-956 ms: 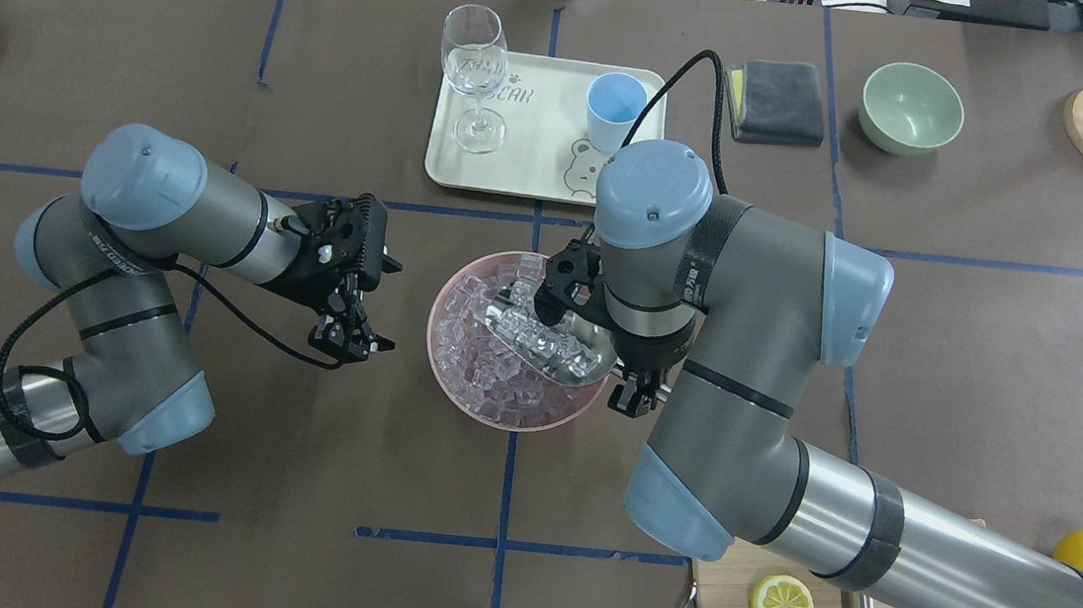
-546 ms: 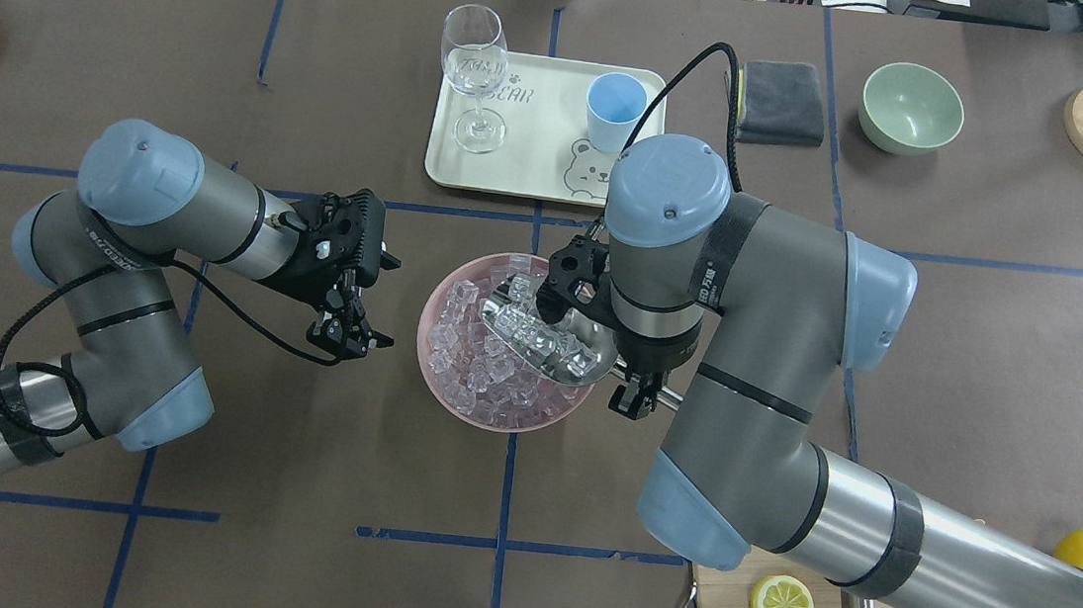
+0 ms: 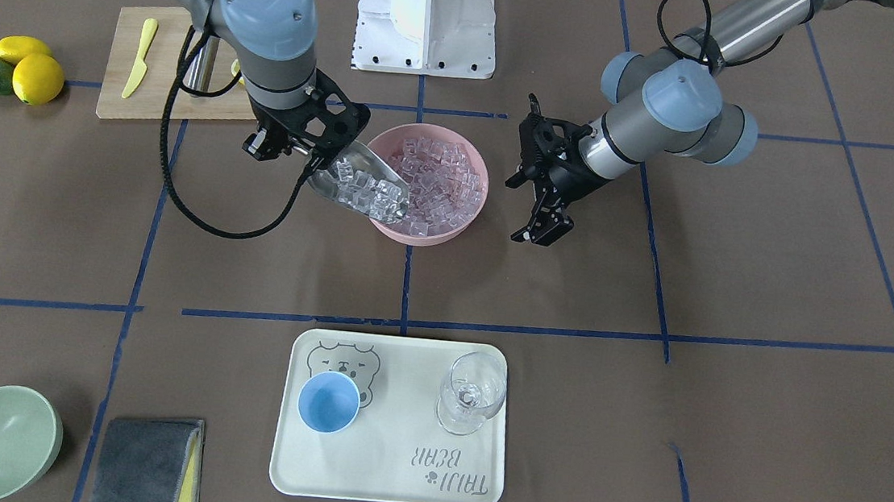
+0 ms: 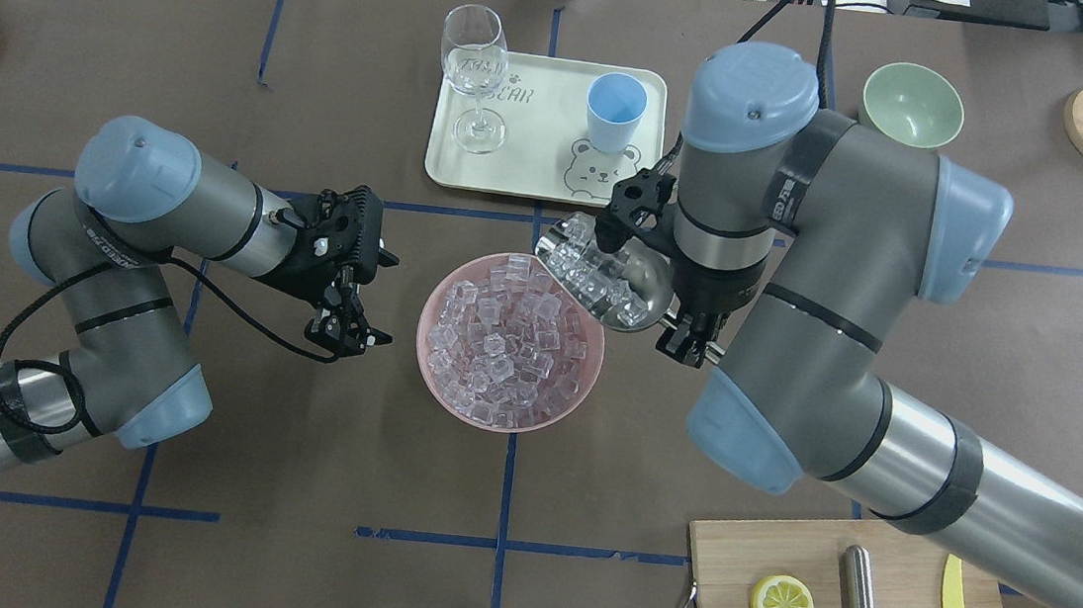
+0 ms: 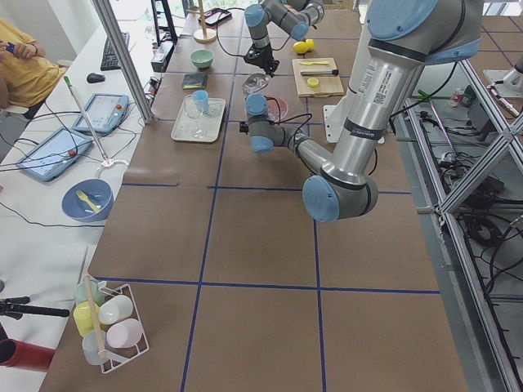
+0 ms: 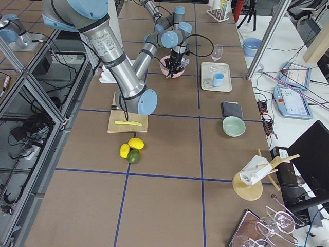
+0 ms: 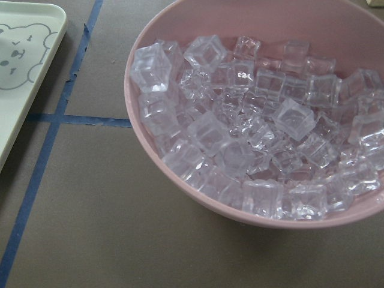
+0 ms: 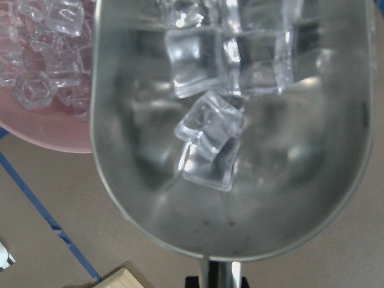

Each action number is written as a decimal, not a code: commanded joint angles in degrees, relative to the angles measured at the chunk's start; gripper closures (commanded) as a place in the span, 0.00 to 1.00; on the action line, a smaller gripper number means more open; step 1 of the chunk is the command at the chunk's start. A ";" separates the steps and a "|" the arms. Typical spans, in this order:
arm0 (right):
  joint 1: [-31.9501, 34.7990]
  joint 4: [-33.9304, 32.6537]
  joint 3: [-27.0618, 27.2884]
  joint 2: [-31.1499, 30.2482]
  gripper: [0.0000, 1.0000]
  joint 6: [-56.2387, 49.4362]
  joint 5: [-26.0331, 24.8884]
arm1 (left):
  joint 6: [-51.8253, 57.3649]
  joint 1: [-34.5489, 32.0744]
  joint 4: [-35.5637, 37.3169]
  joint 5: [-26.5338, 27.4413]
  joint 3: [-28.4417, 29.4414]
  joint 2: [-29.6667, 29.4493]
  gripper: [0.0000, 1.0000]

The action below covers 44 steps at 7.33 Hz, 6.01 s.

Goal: Put ice in cup with scoop

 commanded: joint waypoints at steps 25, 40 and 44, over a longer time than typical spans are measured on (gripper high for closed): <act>11.41 -9.72 -54.50 33.37 1.00 -17.13 -15.41 | -0.07 -0.58 0.00 0.10 -1.32 0.19 0.00; 8.69 -10.43 -59.15 36.97 1.00 -20.56 -28.23 | -0.07 -0.58 -2.11 0.01 -1.32 1.51 0.00; 8.16 -11.30 -59.07 37.23 1.00 -26.88 -31.67 | -0.07 -0.58 -2.11 -0.08 -1.32 1.51 0.00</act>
